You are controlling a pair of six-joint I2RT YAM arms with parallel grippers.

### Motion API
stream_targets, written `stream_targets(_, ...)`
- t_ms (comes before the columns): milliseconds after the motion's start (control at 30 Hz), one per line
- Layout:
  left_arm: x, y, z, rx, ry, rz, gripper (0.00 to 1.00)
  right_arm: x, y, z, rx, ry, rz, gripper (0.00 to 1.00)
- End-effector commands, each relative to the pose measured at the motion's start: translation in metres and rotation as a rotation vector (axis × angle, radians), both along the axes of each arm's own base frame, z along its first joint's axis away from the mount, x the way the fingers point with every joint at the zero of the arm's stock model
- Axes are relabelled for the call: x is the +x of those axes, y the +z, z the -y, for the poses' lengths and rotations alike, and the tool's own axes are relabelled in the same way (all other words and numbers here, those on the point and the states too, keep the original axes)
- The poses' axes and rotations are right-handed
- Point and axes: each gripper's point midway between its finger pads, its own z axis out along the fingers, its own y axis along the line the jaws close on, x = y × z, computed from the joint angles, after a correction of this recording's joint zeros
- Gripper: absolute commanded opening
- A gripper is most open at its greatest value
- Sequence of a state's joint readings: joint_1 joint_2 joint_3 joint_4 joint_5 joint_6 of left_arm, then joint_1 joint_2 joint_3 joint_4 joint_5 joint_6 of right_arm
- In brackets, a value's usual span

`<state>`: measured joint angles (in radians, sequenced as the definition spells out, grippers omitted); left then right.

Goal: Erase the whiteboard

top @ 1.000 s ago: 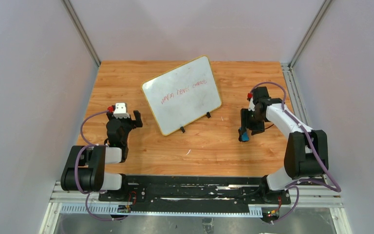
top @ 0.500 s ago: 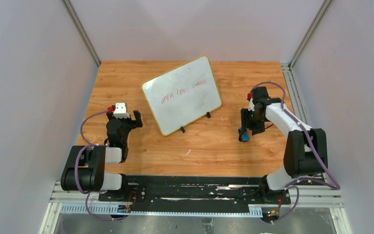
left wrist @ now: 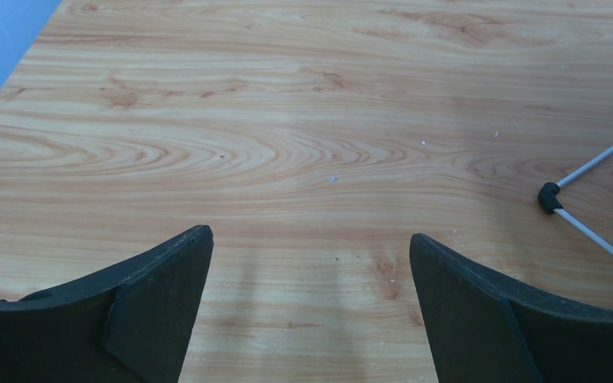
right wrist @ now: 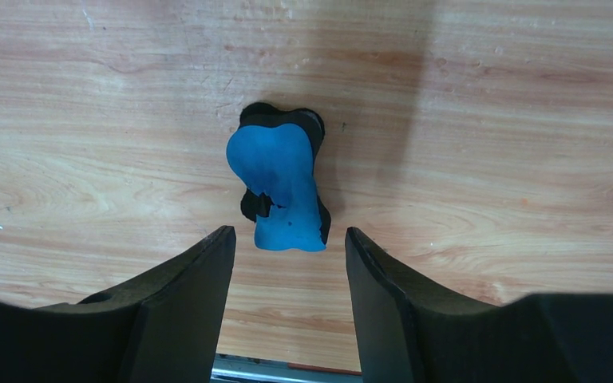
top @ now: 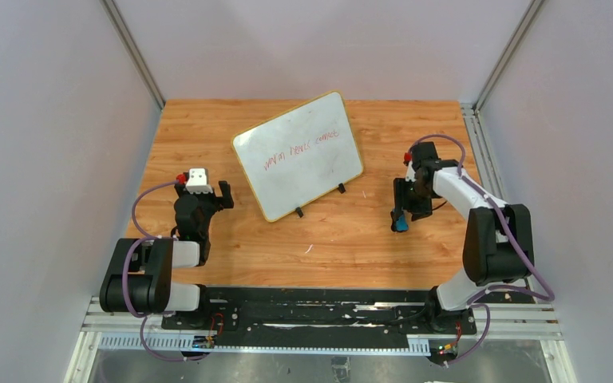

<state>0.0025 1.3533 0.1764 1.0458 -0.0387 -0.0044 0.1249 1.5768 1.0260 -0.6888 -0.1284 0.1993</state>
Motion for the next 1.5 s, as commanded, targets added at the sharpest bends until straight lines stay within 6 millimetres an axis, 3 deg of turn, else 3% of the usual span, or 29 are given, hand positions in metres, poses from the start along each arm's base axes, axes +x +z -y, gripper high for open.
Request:
stream_targets(0, 0.005, 0.010, 0.002, 0.010, -0.011, 0.039, 0.98, 0.008, -0.001, -0.004, -0.002, 0.029, 0.023, 0.55)
stream_targets(633, 0.005, 0.010, 0.002, 0.010, -0.010, 0.040, 0.98, 0.012, -0.013, -0.005, 0.000, 0.031, 0.006, 0.54)
stream_targets(1133, 0.005, 0.010, 0.002, 0.009, -0.011, 0.039, 0.98, 0.005, -0.025, -0.009, 0.016, 0.037, -0.037, 0.45)
stream_targets(1467, 0.005, 0.011, 0.002, 0.010, -0.011, 0.040, 0.98, 0.001, -0.025, -0.011, 0.031, 0.038, -0.042, 0.21)
